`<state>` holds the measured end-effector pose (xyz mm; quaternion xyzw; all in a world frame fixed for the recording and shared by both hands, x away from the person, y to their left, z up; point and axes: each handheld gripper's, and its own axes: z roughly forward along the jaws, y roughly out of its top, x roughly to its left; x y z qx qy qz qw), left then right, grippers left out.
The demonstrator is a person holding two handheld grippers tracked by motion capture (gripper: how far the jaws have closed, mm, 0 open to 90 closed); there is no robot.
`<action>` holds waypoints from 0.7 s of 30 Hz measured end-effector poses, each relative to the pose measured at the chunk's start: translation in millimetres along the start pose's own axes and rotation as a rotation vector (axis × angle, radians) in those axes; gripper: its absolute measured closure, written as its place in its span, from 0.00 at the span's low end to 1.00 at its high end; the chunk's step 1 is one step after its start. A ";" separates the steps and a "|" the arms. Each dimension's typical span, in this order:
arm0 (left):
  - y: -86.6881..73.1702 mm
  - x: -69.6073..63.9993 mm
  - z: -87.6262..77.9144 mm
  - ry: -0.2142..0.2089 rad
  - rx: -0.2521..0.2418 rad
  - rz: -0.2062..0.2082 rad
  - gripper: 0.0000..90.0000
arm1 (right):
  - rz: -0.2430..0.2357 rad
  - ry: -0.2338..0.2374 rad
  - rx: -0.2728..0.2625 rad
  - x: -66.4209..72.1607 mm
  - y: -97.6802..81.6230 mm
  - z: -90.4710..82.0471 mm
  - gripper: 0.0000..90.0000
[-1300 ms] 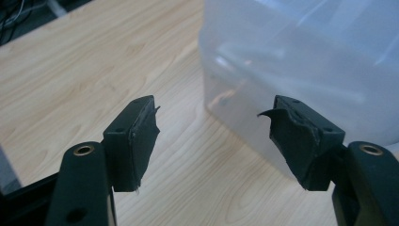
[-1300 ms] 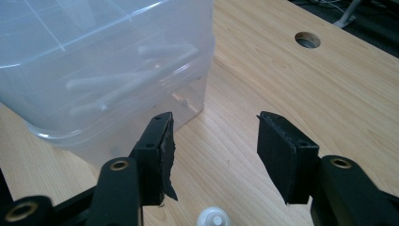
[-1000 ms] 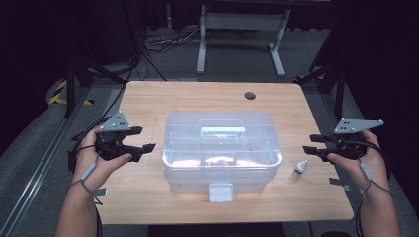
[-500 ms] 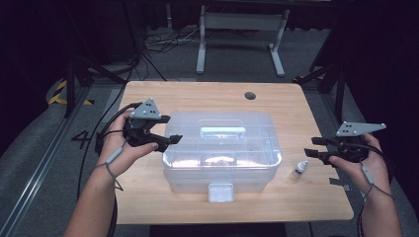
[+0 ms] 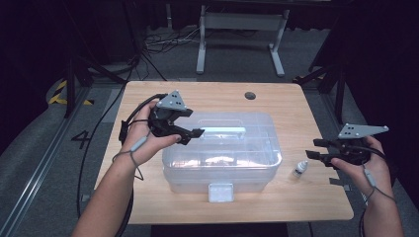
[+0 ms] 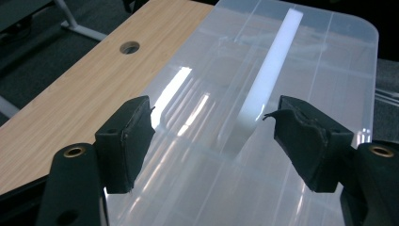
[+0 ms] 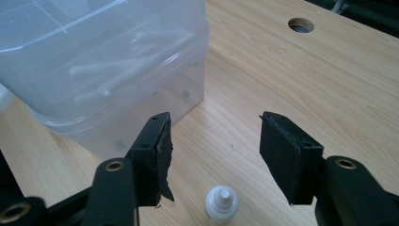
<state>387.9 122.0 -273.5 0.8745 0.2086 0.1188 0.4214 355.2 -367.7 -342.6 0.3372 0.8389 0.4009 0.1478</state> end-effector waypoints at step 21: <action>2.9 -8.1 43.6 -0.056 0.080 0.066 0.48 | -0.014 0.010 0.000 2.1 1.9 4.2 0.50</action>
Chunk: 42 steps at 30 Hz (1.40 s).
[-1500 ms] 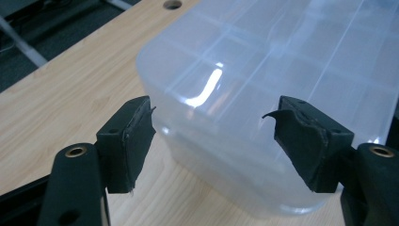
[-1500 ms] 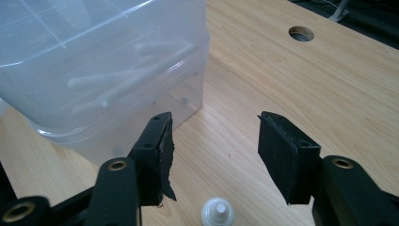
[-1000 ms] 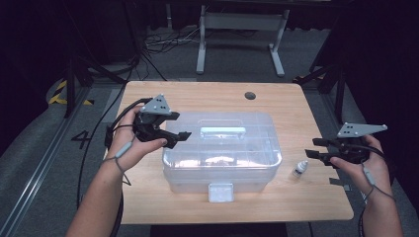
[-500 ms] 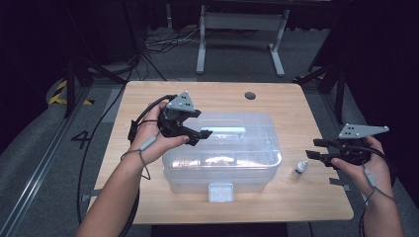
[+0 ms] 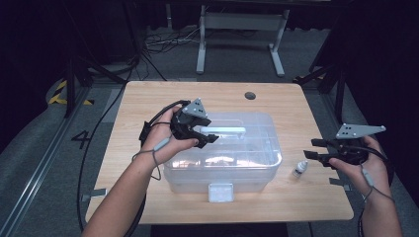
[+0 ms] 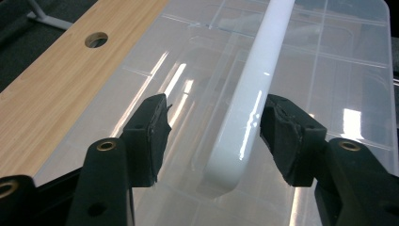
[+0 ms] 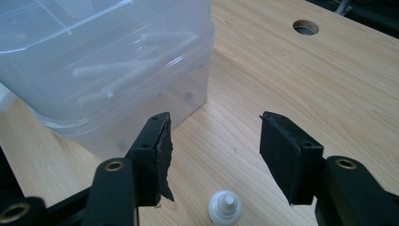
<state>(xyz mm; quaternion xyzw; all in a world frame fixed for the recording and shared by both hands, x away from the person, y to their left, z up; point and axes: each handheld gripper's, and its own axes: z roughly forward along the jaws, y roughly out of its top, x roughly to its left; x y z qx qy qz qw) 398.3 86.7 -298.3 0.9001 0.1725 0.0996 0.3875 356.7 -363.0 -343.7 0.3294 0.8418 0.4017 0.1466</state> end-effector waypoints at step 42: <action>21.6 12.9 -5.6 -0.042 0.059 0.002 0.80 | -0.009 -0.004 -0.007 8.1 -2.9 -8.2 0.49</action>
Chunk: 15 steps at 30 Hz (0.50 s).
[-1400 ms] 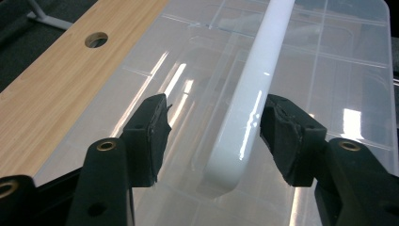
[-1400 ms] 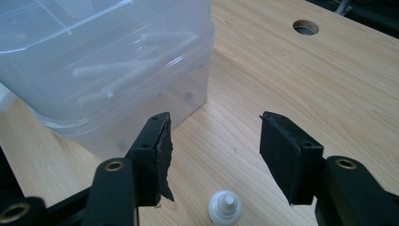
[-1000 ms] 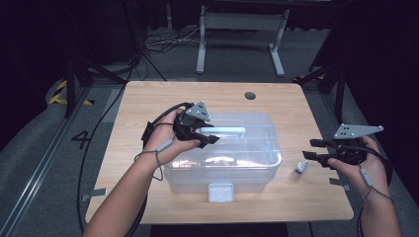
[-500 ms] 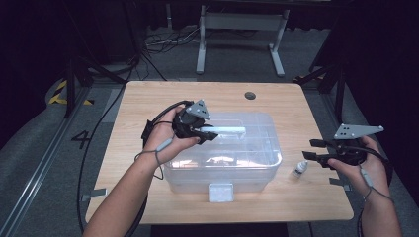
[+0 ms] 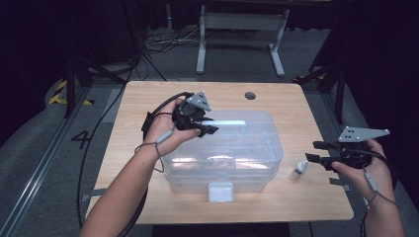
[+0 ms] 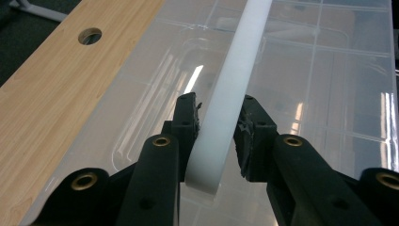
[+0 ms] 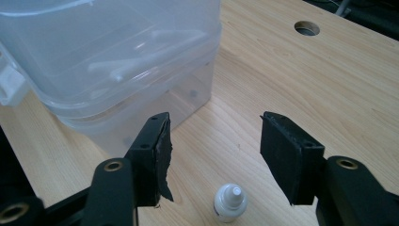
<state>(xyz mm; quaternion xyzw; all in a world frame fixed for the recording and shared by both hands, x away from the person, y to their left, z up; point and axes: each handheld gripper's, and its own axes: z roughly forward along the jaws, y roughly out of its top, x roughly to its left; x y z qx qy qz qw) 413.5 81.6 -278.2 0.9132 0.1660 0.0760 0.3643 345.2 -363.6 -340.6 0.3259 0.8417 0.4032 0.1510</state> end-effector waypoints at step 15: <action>13.2 20.3 -3.2 -0.039 0.018 -0.035 0.79 | 0.003 0.054 -0.043 11.3 -0.8 -8.0 0.55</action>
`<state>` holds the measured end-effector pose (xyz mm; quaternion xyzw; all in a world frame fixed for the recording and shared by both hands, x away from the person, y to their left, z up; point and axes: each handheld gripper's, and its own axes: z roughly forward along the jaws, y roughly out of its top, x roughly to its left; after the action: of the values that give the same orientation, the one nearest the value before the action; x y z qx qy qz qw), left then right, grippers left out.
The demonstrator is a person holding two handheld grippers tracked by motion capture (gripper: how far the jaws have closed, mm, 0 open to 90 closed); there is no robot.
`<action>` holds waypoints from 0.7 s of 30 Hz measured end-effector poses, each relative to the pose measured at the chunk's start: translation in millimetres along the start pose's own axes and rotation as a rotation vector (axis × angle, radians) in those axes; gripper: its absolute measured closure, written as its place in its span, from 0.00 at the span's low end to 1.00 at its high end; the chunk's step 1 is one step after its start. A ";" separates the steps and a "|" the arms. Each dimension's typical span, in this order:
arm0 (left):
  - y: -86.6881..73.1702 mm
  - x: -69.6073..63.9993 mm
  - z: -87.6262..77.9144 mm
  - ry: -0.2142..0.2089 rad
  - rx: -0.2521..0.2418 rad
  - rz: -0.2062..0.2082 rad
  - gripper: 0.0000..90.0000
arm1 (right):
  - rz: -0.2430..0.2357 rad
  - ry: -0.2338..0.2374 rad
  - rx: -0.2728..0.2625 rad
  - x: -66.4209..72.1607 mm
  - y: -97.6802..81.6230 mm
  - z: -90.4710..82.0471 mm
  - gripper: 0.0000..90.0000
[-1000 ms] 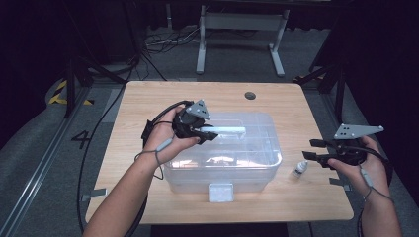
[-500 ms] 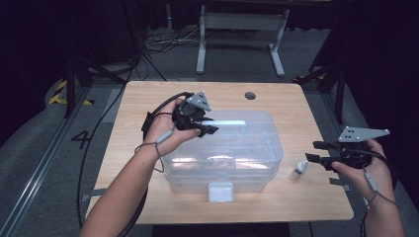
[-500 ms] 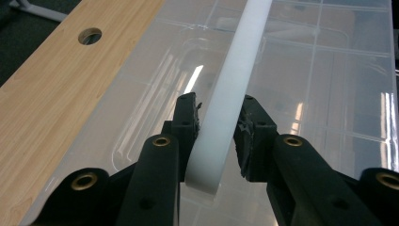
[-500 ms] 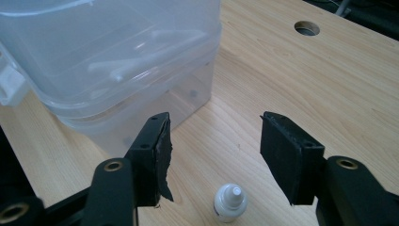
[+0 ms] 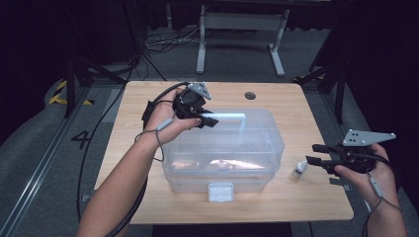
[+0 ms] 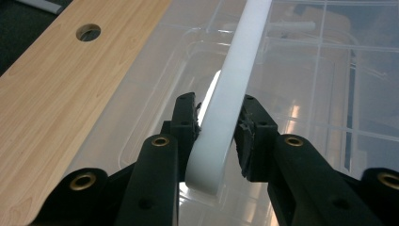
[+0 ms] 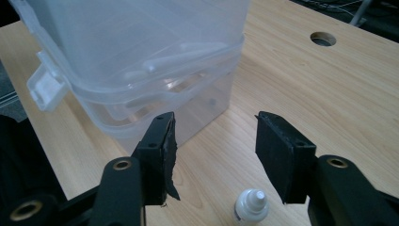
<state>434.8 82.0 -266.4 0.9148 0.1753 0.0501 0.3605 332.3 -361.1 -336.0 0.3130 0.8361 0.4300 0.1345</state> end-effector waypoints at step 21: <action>16.1 25.7 -1.4 -0.018 0.011 -0.031 0.78 | -0.038 0.236 -0.092 20.3 -12.3 30.4 0.98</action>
<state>463.1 81.1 -255.3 0.9144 0.1863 0.0354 0.3578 326.7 -334.1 -363.0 0.2377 0.8312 0.4992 0.0574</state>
